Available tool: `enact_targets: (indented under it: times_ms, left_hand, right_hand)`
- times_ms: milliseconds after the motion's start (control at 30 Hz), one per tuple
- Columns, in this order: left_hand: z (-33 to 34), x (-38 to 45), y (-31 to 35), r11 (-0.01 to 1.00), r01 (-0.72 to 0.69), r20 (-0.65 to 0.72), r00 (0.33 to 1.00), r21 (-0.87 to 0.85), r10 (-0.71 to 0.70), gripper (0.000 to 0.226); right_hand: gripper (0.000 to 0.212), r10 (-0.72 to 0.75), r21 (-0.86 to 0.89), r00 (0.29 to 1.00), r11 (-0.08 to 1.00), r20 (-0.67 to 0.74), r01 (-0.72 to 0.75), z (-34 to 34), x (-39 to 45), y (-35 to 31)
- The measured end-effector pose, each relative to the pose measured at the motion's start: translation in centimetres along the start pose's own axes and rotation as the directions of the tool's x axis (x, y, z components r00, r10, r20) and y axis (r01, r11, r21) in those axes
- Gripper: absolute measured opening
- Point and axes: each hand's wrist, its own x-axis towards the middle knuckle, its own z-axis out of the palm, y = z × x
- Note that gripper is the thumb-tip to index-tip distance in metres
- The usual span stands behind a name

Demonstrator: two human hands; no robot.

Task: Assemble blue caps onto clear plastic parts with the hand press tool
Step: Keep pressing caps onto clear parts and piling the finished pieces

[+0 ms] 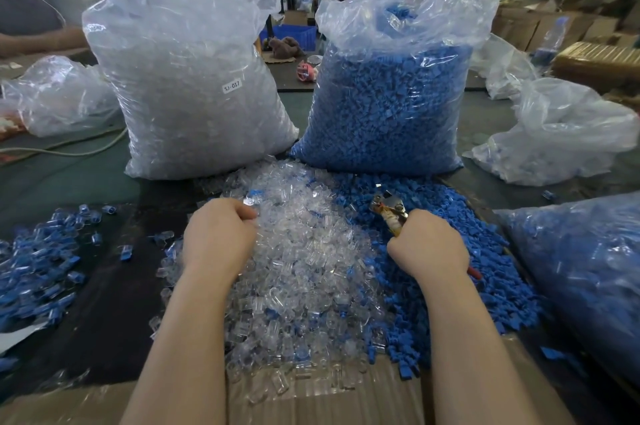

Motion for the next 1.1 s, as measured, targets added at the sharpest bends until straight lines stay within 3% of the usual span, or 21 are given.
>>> enact_targets:
  times_ms: [267, 433, 800, 1100]
  left_hand:
    - [0.5, -0.2, 1.0, 0.986, -0.102, -0.063, 0.994, -0.129, 0.095, 0.009]
    - [0.8, -0.8, 2.4, 0.943, -0.182, -0.104, 0.982, -0.279, 0.159, 0.014]
    - [1.7, -2.1, 4.3, 0.789, -0.077, 0.035, 0.992, -0.61, 0.124, 0.018]
    - [1.6, -2.3, 4.5, 0.689, -0.044, 0.103, 0.98, -0.723, 0.171, 0.017]
  right_hand:
    - [0.023, 0.051, -0.005, 0.999, 0.999, 0.02, -0.051, 0.1, 0.0, -0.3]
    - [0.012, 0.003, -0.011, 1.0, 1.0, -0.001, -0.003, 0.2, 0.1, -0.1]
    - [0.015, -0.029, -0.031, 0.999, 0.999, -0.015, 0.029, 0.2, 0.2, 0.0]
    - [0.014, -0.026, 0.008, 0.999, 1.0, -0.024, 0.026, 0.4, 0.1, -0.1]
